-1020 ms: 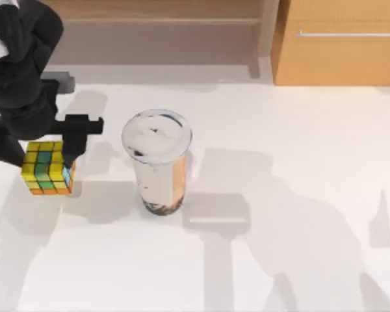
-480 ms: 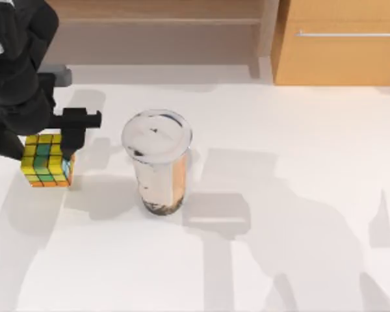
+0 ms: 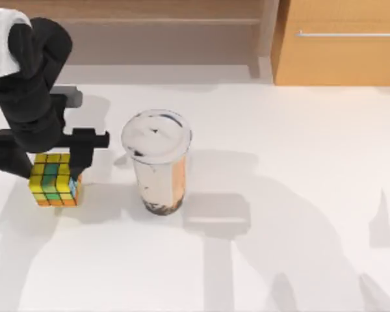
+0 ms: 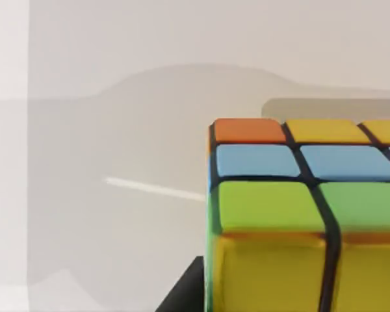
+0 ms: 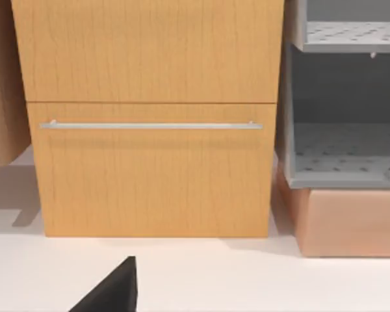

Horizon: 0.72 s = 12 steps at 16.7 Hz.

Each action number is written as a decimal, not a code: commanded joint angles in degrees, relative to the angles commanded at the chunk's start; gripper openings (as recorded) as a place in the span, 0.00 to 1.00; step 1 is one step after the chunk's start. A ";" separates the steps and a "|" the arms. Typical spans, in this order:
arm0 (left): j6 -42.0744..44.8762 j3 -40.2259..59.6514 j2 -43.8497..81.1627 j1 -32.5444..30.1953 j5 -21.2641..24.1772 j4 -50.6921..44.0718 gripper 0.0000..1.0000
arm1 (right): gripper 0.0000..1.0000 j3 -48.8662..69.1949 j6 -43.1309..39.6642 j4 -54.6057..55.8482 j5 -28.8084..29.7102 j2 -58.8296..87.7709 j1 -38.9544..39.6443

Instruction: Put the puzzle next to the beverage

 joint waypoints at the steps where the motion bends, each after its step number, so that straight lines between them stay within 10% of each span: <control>1: 0.00 0.00 0.00 0.00 0.00 0.00 0.00 | 1.00 0.00 0.00 0.00 0.00 0.00 0.00; 3: 0.00 0.00 0.00 0.00 0.00 0.00 0.00 | 1.00 0.00 0.00 0.00 0.00 0.00 0.00; 12: 0.00 0.00 0.00 0.00 0.00 0.00 0.68 | 1.00 0.00 0.00 0.00 0.00 0.00 0.00</control>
